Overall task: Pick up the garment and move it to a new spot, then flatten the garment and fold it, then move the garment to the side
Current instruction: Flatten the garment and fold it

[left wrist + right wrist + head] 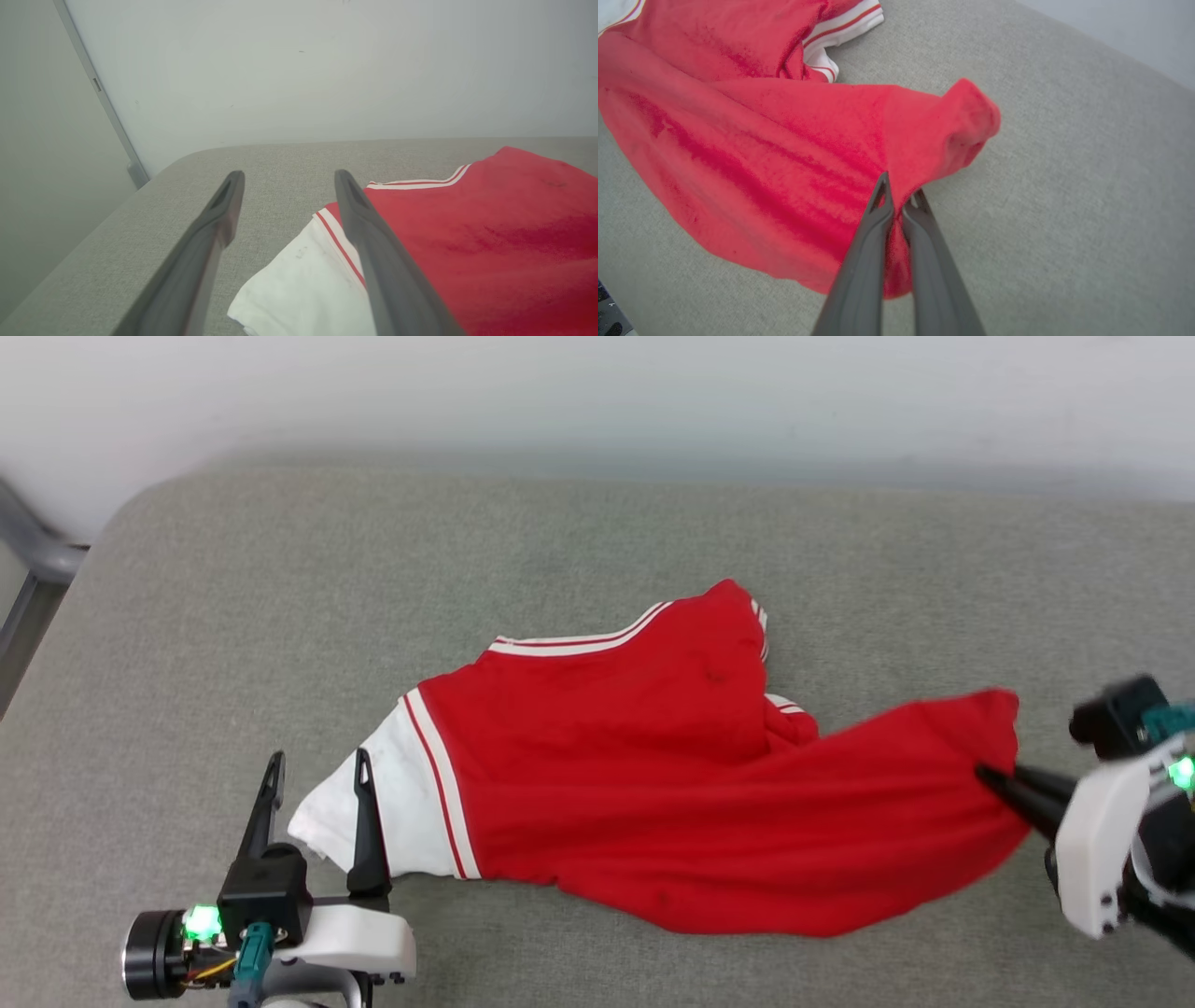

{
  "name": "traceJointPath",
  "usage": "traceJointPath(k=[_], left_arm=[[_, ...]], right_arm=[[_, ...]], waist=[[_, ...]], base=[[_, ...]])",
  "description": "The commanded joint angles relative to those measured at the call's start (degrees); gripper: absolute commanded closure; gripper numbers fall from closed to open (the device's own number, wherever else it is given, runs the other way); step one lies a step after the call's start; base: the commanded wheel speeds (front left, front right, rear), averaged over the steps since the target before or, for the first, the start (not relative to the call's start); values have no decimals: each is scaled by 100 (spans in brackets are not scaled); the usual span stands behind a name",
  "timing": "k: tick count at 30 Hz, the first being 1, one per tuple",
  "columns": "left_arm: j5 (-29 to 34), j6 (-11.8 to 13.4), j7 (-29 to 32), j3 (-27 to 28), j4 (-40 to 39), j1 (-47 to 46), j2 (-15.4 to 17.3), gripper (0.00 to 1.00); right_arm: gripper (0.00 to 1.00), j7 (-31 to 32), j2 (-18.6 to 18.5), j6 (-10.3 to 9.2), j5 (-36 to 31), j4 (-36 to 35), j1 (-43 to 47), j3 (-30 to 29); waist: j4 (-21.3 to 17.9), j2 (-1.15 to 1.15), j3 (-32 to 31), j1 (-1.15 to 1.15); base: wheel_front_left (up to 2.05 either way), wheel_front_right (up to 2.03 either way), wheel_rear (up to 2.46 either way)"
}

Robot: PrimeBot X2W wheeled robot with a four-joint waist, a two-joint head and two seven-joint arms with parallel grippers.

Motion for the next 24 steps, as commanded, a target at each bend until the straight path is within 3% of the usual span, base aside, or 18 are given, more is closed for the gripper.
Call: traceJointPath(k=[1, 4, 12, 19, 20, 21, 24], left_arm=[[54, -17, -14, 51, 16, 129, -28, 0], [80, -60, -14, 91, 57, 246, -61, 0], [154, -154, -14, 212, 92, 465, -96, 0], [217, -238, -14, 279, 126, 491, -109, 0], [225, -253, -14, 288, 128, 487, -108, 0], [247, -253, -14, 308, 139, 497, -108, 0], [260, -270, -14, 324, 149, 532, -115, 0]], right_arm=[[100, -61, -70, -7, 48, -124, 388, -155], [100, -111, -94, -6, 21, -329, 1199, -505], [100, -24, 378, -6, -160, -626, 3246, -1642], [100, 203, 939, -9, -682, -517, 4062, -2414], [55, 186, 1060, -8, -708, -571, 4091, -2525], [0, 164, 1177, -5, -833, -750, 4090, -2765], [0, 136, 1218, -6, -1117, -1062, 4001, -3153]], waist=[[-162, 0, -194, 0], [-236, 0, -325, 0], [-359, 0, -490, 0], [-387, 0, -464, 0], [-393, 0, -464, 0], [-407, 0, -476, 0], [-419, 0, -505, 0]], base=[[0, 0, 0], [0, 0, 0], [0, 0, 0], [0, 0, 0], [0, 0, 0], [0, 0, 0], [0, 0, 0]])
